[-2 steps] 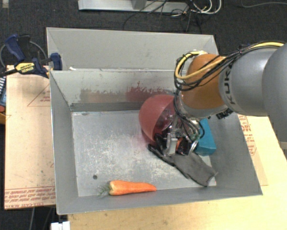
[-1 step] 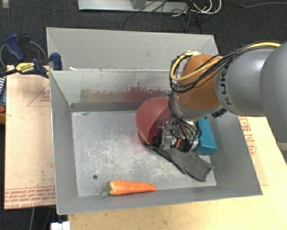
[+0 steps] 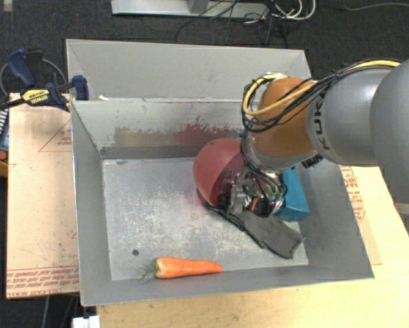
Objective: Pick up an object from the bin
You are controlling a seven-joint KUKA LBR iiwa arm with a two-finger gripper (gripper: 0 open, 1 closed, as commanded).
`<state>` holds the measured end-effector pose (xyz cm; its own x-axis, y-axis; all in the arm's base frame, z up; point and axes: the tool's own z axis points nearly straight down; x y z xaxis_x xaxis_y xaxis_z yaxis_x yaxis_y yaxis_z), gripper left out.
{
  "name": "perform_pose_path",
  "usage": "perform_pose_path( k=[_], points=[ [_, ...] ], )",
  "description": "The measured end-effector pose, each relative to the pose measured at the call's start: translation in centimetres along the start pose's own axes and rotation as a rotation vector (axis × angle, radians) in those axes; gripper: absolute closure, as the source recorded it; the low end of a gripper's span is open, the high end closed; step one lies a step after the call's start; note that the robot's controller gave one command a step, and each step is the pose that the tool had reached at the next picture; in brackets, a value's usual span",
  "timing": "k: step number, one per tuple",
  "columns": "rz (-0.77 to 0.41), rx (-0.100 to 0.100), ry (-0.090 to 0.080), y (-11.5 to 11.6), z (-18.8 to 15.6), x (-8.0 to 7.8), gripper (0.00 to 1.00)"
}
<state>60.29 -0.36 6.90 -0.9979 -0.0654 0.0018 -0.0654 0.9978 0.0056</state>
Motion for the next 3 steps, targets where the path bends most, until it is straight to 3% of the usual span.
perform_pose_path(
  k=[3],
  points=[
    [0.001,-0.001,-0.001,0.03,-1.12,-0.01,1.00]
  ],
)
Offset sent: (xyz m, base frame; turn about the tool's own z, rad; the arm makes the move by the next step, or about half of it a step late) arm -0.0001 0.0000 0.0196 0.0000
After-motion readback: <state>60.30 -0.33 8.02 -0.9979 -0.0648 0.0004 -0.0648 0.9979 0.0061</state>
